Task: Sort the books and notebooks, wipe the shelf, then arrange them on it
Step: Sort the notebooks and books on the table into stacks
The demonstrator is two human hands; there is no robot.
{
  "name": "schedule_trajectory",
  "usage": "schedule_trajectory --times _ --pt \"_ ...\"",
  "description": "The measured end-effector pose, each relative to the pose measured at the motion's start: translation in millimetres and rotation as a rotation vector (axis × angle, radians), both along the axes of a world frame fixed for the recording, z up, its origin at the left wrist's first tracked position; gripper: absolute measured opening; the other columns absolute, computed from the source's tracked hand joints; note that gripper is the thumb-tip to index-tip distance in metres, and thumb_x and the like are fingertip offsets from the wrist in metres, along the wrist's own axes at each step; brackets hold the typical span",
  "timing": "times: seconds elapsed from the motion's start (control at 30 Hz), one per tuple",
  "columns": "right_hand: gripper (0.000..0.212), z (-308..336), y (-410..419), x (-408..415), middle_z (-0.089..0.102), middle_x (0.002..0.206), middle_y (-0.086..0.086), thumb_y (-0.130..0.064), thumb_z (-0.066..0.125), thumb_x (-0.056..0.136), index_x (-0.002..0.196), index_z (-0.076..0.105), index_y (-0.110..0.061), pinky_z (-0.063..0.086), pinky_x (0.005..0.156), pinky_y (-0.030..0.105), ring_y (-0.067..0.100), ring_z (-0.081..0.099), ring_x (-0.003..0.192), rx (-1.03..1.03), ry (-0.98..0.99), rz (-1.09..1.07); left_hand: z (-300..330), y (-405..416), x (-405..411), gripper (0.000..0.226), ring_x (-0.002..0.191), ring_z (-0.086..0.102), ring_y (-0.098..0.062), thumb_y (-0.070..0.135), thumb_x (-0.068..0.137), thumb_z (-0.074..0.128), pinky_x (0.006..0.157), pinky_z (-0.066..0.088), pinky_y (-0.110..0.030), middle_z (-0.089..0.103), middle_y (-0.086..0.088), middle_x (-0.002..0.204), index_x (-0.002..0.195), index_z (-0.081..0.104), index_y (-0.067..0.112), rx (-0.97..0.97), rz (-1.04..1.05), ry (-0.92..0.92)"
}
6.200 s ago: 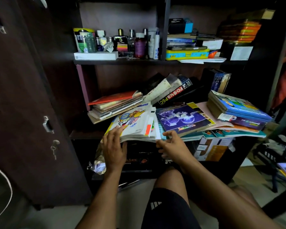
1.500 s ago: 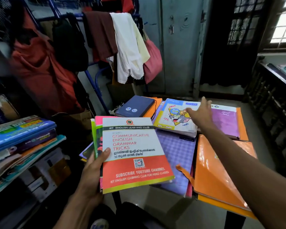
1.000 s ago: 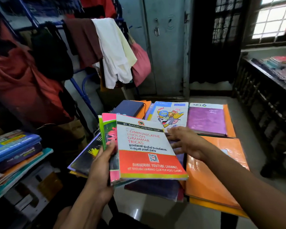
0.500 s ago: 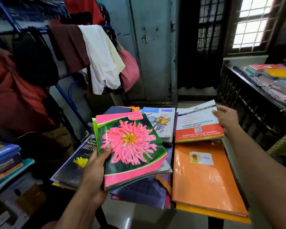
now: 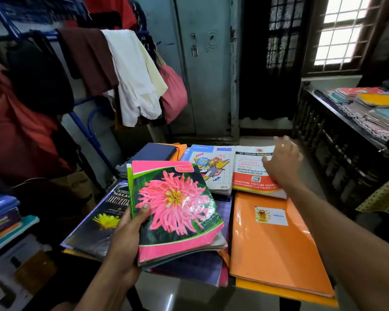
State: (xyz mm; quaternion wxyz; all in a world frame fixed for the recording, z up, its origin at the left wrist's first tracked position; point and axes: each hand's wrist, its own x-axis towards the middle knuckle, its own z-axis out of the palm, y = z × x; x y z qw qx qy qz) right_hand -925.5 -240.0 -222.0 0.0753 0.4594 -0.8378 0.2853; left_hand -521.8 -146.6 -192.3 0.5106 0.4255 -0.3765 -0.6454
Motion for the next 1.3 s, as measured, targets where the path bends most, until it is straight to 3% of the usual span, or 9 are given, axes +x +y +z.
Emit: schedule_trajectory --times 0.17,0.4,0.5,0.6,0.73,0.87,0.97,1.07,1.3 --pt "0.089 -3 -2 77 0.036 0.159 0.006 -0.076 0.058 0.083 0.153 0.037 -0.024 0.021 0.121 0.05 0.027 0.035 0.145 0.502 0.184 0.618 0 -1 3 0.028 0.103 0.072 -0.04 0.018 0.101 0.056 0.082 0.06 -0.051 0.074 -0.016 0.116 0.128 0.063 0.018 0.015 0.038 0.002" --pt "0.088 -7 -14 89 0.006 0.17 0.007 -0.073 0.046 0.093 0.162 0.015 -0.027 0.007 0.124 0.058 0.03 0.012 0.155 0.603 0.145 0.598 -3 0 15 0.031 0.095 0.074 -0.037 0.016 0.1 0.056 0.067 0.063 -0.044 0.075 -0.017 0.113 0.13 0.061 0.015 0.017 0.037 0.034" --pt "0.09 0 -3 103 0.018 0.167 0.01 -0.075 0.048 0.09 0.16 0.022 -0.026 0.018 0.122 0.055 0.033 0.022 0.151 0.496 0.149 0.561 -4 0 17 0.034 0.097 0.074 -0.036 0.015 0.099 0.057 0.07 0.063 -0.044 0.074 -0.017 0.117 0.133 0.06 0.014 0.017 0.036 0.052" --pt "0.061 22 18 144 0.059 0.131 0.01 -0.055 0.07 0.088 0.133 0.057 -0.017 0.049 0.098 0.046 0.027 0.06 0.116 0.16 -0.288 0.673 -3 0 21 0.036 0.096 0.074 -0.036 0.014 0.098 0.06 0.07 0.063 -0.044 0.074 -0.018 0.116 0.134 0.059 0.014 0.025 0.046 0.065" --pt "0.005 33 44 193 0.075 0.083 0.002 -0.021 0.065 0.089 0.091 0.067 -0.017 0.058 0.063 0.045 0.018 0.066 0.068 0.268 -0.804 0.866 -2 1 29 0.036 0.106 0.072 -0.035 0.03 0.102 0.056 0.081 0.062 -0.048 0.072 -0.016 0.122 0.134 0.061 0.015 0.052 0.094 0.099" --pt "0.063 21 35 196 0.071 0.094 0.008 -0.07 0.038 0.096 0.112 0.067 -0.016 0.05 0.058 0.028 0.022 0.063 0.068 0.316 -1.354 0.629 1 1 46 0.045 0.091 0.076 -0.029 0.047 0.104 0.045 0.066 0.063 -0.039 0.076 -0.014 0.109 0.12 0.069 0.013 0.127 0.085 0.107" --pt "0.076 4 32 204 0.066 0.093 0.011 -0.079 0.05 0.084 0.12 0.064 -0.014 0.048 0.057 0.029 0.023 0.057 0.068 0.419 -1.363 0.7 0 -4 59 0.035 0.091 0.076 -0.03 0.034 0.106 0.047 0.071 0.062 -0.041 0.076 -0.014 0.112 0.13 0.064 0.015 0.084 0.114 0.039" --pt "0.064 -8 33 219 0.072 0.099 0.014 -0.056 0.081 0.075 0.116 0.07 -0.008 0.04 0.067 0.032 0.024 0.054 0.082 0.412 -1.213 0.782 -1 -8 72 0.024 0.077 0.075 -0.029 0.02 0.104 0.052 0.066 0.063 -0.041 0.077 -0.016 0.104 0.123 0.066 0.012 0.043 0.16 -0.029" --pt "0.011 17 9 223 0.071 0.082 0.02 -0.002 0.064 0.093 0.102 0.064 0.005 0.06 0.054 0.03 0.024 0.068 0.059 0.101 -1.495 0.686 -8 -21 106 0.022 0.075 0.075 -0.029 0.013 0.104 0.053 0.061 0.062 -0.042 0.076 -0.016 0.106 0.122 0.065 0.015 0.05 0.224 -0.023"
